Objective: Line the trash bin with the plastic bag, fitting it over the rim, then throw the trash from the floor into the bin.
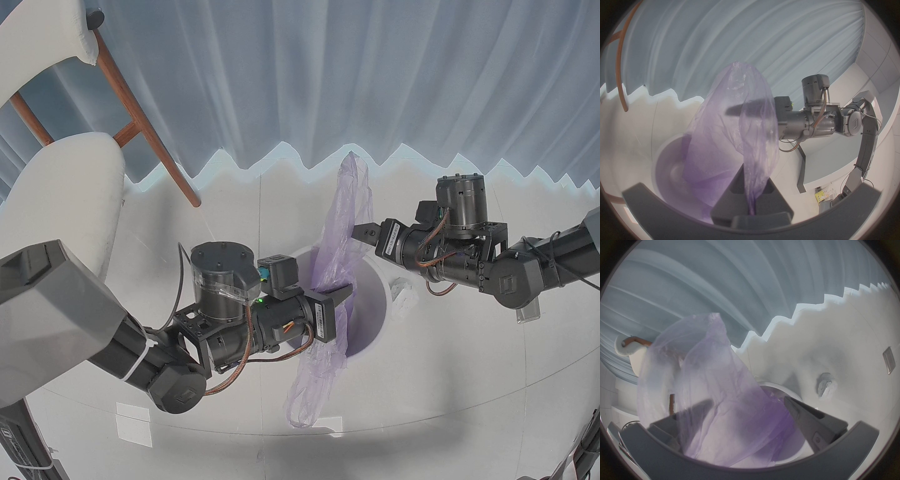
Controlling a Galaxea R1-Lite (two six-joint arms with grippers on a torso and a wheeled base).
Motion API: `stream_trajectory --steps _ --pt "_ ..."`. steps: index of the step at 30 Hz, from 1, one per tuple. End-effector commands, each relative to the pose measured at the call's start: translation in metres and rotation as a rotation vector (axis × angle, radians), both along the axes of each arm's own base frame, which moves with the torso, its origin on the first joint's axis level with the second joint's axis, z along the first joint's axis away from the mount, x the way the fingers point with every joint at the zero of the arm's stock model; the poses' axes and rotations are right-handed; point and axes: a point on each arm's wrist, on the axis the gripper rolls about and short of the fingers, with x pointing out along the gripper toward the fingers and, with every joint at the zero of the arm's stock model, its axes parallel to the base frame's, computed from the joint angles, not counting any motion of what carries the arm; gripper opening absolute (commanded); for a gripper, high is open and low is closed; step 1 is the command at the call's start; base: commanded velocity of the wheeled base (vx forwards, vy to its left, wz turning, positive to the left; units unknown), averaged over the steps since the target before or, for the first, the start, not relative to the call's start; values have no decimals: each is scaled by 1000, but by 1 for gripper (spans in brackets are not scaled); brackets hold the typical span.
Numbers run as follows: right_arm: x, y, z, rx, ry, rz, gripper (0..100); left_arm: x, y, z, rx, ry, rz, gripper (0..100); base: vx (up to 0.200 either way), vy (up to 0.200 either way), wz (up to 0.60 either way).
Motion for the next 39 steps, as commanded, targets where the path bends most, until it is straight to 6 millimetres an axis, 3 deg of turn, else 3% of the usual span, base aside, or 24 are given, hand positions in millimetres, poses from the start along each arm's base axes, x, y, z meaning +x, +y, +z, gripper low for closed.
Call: stream_trajectory --steps 1,17,18,27,32,39 --pt "7 4 -13 -14 19 -5 0 -1 -1 0 0 0 -3 0 0 0 0" --pt "5 4 0 13 -8 -8 0 -3 3 -6 23 15 30 0 0 0 0" --pt "5 3 0 14 -10 -9 0 -4 4 -8 25 22 31 100 0 0 0" --pt "5 -4 5 20 -17 -23 0 -18 27 -1 8 66 65 100 0 0 0" --pt "2 -9 10 26 -19 -21 0 -25 55 2 -2 102 125 100 0 0 0" --pt "1 -9 11 29 -21 -15 0 -40 77 -22 70 178 156 100 0 0 0"
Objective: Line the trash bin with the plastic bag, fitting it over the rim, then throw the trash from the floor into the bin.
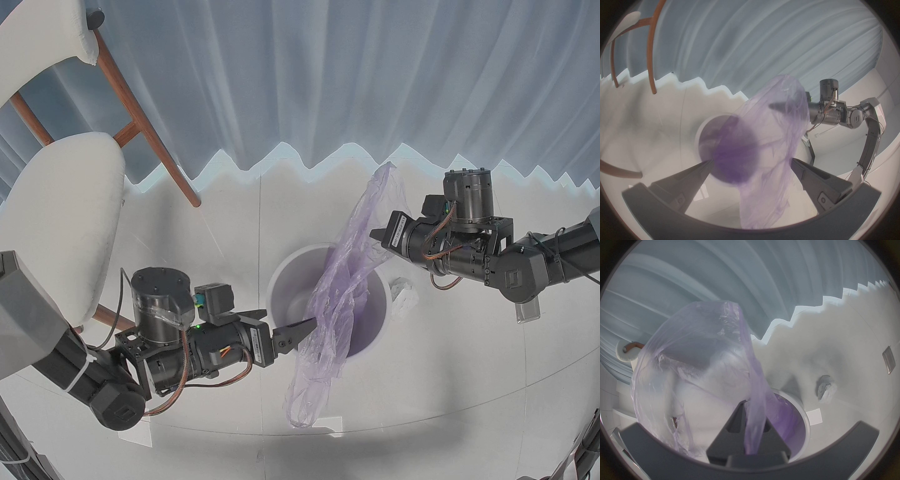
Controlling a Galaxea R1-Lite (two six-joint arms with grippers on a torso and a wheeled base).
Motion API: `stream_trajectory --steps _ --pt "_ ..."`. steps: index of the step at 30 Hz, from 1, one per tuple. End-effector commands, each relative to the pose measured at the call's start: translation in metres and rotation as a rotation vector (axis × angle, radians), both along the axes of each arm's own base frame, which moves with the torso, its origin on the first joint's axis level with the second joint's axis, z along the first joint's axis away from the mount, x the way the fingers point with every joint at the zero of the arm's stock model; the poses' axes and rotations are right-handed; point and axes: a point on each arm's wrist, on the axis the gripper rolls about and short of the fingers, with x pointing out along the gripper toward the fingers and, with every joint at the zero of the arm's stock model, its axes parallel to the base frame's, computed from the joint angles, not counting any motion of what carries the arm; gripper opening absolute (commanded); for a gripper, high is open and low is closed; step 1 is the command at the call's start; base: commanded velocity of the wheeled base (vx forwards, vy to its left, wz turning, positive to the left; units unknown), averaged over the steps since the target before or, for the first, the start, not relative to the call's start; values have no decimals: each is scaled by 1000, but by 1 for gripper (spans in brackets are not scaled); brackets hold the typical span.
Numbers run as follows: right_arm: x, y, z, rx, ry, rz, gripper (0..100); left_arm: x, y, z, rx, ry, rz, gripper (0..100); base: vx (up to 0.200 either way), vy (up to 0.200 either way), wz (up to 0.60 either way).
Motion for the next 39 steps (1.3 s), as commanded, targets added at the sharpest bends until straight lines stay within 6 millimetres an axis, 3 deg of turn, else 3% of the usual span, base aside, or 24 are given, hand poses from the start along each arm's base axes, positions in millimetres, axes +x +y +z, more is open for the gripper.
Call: stream_trajectory --steps 1,6,25,26,39 --pt "-3 -1 5 7 -9 0 0 -11 12 -7 21 28 11 100 0 0 0" --pt "-9 -3 2 8 10 1 0 -15 6 -14 5 3 -15 100 0 0 0" --pt "-16 -6 1 11 23 0 0 1 -20 -58 16 -35 -56 100 0 0 0" --pt "-16 -6 1 11 27 -1 0 2 -19 -58 12 -42 -53 0 0 0 0" --pt "-32 -16 6 27 39 49 0 7 -6 -46 -101 29 64 0 0 0 0"
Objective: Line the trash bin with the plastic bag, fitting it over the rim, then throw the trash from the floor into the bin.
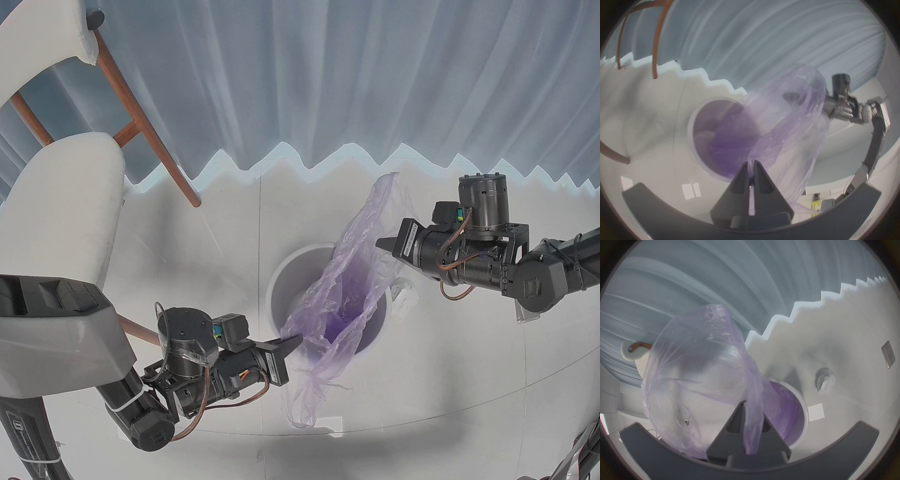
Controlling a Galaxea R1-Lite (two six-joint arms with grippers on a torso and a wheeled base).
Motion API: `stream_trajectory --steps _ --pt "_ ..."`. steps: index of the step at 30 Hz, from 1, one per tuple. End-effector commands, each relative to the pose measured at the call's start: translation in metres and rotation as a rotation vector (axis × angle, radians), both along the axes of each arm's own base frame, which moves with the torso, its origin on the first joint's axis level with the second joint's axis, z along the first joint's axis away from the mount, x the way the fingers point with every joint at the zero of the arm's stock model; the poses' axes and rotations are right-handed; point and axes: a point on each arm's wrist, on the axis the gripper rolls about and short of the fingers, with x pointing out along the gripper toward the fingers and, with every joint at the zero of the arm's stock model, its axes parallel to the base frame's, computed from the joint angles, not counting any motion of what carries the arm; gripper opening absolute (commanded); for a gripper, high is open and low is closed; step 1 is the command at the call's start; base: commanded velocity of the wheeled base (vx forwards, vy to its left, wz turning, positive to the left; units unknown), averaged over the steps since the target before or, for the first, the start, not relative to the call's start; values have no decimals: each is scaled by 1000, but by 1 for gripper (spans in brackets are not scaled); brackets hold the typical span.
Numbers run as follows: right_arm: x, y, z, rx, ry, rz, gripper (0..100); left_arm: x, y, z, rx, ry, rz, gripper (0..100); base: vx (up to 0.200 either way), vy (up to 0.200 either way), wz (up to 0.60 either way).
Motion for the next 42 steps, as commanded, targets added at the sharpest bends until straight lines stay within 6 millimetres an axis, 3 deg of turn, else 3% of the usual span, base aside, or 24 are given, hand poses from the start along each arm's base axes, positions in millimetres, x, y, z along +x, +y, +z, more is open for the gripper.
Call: stream_trajectory --steps 1,8,14,17,22,24,33,42 --pt "-11 -13 3 13 11 26 0 7 13 10 -47 5 93 0 0 0 0" --pt "-7 -33 -1 21 40 33 0 5 41 33 -84 34 177 0 0 0 0" --pt "10 -52 -13 -24 93 45 0 -4 56 51 -23 122 228 0 0 0 0" --pt "24 -56 -20 -61 81 39 0 0 55 54 4 155 255 0 0 0 0" --pt "47 -51 -20 -68 50 42 0 24 49 56 5 161 271 0 0 0 0" --pt "62 -46 -20 -62 29 41 0 44 47 57 6 165 291 0 0 0 0" --pt "105 -42 -17 -68 35 19 0 97 53 57 -13 219 379 0 0 0 0" --pt "142 -52 -33 -101 38 -36 0 122 58 51 -24 293 440 0 0 0 0"
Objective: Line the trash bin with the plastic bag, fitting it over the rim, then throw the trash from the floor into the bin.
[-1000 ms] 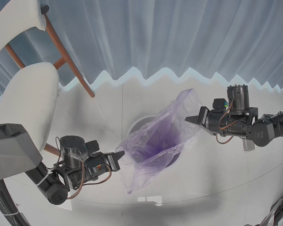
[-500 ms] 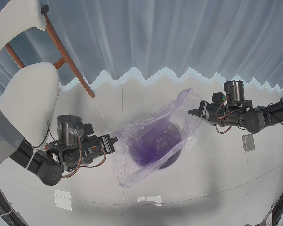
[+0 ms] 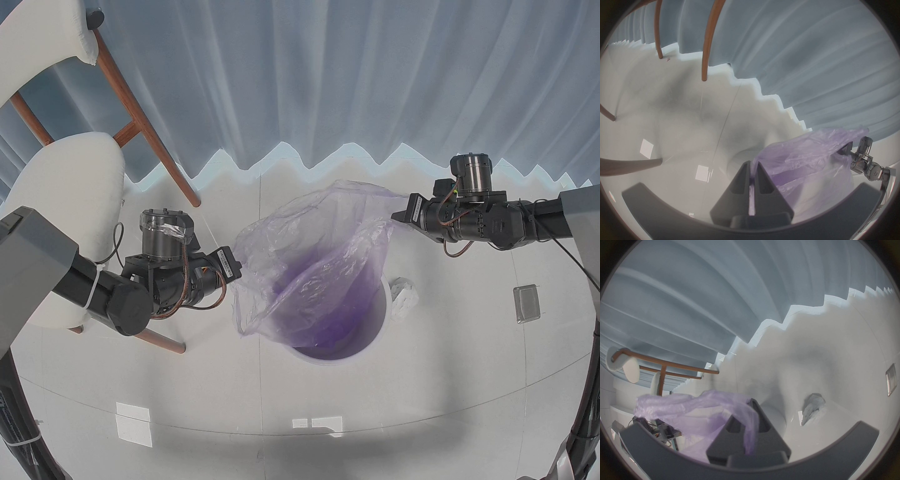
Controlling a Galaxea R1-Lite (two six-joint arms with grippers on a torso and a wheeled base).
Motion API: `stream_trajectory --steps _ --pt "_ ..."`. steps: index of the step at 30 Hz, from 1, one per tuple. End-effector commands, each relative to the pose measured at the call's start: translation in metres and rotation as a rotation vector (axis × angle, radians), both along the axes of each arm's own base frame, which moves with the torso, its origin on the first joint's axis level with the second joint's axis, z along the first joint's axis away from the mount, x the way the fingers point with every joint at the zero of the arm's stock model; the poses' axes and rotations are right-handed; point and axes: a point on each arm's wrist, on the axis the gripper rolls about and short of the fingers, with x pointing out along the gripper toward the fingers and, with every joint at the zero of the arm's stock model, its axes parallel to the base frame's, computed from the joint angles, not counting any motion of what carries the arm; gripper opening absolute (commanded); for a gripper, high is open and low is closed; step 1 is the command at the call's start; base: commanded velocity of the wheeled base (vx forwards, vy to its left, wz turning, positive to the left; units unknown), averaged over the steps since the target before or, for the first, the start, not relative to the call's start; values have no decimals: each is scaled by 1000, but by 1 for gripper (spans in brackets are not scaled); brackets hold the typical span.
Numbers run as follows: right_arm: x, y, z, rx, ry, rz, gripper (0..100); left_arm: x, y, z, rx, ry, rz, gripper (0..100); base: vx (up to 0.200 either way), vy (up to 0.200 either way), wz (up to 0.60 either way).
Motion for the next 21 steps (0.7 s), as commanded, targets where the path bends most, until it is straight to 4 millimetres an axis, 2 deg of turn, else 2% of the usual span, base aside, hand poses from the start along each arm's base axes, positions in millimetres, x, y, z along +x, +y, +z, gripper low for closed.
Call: stream_trajectory --steps 1,5,11,14,17,21 --pt "29 -5 -31 -30 40 -46 0 21 4 -19 14 56 39 0 0 0 0" --pt "42 -4 -48 -66 47 -106 0 32 8 -40 45 106 82 0 0 0 0" --pt "49 -8 -57 -77 49 -134 0 38 10 -68 77 166 110 0 0 0 0" --pt "46 -9 -50 -63 42 -135 0 35 5 -63 46 164 110 0 0 0 0" --pt "40 -9 -34 -35 24 -142 0 30 2 -40 -4 131 110 0 0 0 0" --pt "37 -9 -28 -19 26 -146 0 27 3 -37 -7 125 112 0 0 0 0"
